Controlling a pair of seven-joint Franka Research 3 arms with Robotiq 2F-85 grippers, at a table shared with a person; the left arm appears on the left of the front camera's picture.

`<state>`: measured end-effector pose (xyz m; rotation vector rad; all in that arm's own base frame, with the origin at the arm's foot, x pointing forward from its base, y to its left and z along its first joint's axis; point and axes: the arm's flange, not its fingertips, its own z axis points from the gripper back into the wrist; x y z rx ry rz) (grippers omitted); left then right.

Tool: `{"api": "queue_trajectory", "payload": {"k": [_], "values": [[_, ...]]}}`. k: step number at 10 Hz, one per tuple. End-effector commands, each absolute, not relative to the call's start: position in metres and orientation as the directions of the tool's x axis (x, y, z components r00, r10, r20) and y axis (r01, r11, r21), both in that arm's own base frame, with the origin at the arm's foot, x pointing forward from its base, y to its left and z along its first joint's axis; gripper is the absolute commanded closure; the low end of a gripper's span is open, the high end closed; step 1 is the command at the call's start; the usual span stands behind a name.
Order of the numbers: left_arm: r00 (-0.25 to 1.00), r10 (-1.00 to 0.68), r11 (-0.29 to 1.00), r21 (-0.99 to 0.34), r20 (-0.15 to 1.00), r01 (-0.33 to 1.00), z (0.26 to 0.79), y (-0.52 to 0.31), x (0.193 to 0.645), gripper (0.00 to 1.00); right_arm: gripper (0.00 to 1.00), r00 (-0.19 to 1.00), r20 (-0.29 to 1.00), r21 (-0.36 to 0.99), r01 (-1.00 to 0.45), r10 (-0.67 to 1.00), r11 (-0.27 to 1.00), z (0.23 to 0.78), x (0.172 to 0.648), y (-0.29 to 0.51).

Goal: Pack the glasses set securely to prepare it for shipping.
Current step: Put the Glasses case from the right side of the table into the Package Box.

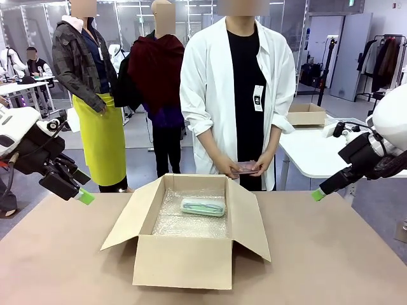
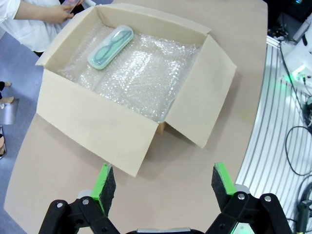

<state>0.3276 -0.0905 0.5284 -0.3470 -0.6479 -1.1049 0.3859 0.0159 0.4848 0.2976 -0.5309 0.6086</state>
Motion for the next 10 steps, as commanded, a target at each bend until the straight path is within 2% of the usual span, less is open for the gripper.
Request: {"api": "queue_trajectory", "payload": {"k": [1,10], "values": [[0.273,-0.711,0.397,0.049,0.648,0.917,0.5288,-0.0872,0.3280,0.00,0.00,0.695,0.556,0.111,-0.607,0.457,0.787,0.4861,0.3850,0.0169],[0.273,-0.711,0.397,0.049,0.648,0.917,0.5288,-0.0872,0.3280,0.00,0.00,0.695,0.556,0.111,-0.607,0.457,0.787,0.4861,0.3850,0.0169]]}}
